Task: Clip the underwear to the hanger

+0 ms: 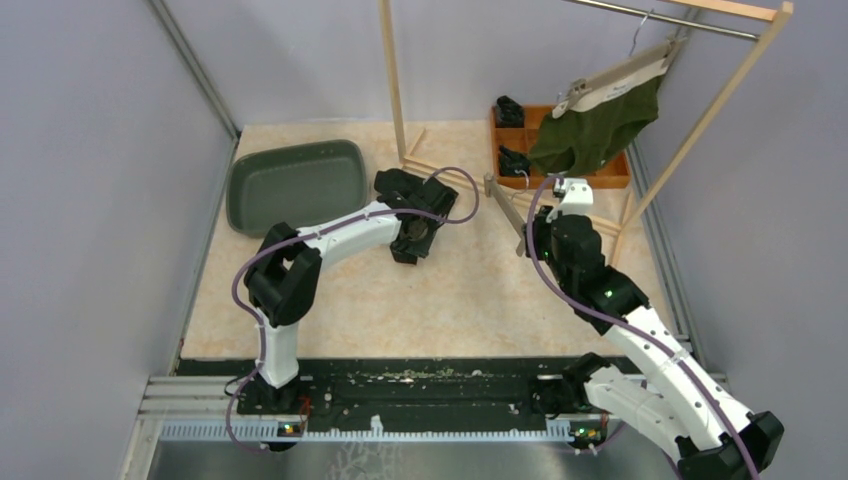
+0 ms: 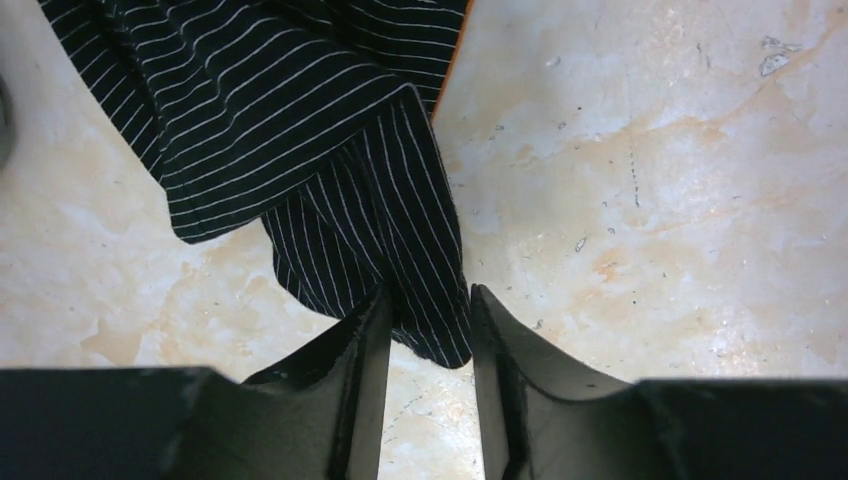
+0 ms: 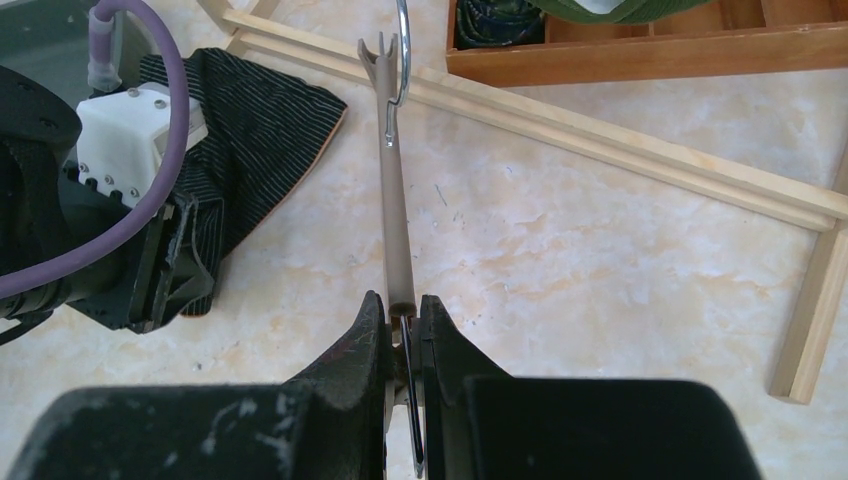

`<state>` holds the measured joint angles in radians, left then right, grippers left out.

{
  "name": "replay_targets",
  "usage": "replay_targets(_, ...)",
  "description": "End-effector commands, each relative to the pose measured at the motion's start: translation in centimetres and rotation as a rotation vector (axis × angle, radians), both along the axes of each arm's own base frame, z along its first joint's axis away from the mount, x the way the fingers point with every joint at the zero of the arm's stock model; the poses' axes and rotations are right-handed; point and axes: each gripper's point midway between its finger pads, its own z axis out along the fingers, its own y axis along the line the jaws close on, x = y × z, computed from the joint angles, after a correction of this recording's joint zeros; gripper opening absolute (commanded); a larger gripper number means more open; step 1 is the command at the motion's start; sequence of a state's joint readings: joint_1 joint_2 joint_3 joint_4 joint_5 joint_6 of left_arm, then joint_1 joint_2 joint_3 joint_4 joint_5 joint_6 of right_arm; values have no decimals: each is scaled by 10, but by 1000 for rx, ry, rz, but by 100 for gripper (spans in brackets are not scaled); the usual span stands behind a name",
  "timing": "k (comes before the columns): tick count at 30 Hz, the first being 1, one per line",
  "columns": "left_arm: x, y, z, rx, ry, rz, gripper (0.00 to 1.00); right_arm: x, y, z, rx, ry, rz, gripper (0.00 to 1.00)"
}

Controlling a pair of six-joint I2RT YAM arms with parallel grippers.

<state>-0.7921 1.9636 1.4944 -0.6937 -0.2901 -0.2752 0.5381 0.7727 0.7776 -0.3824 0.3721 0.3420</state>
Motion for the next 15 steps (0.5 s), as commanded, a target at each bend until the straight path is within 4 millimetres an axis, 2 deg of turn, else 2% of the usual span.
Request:
replay_targets(1, -3, 7, 5, 29, -13, 20, 35, 6, -1, 25, 58, -85, -19, 0)
replay_targets(9, -1, 9, 9, 35, -31, 32, 2, 4, -2, 26, 62, -89, -21, 0)
replay_targets(13, 5, 9, 25, 33, -64, 46, 0, 4, -2, 27, 66, -93, -22, 0)
replay_targets(15, 16, 7, 48, 19, -124, 75, 0, 4, -3, 29, 68, -99, -24, 0)
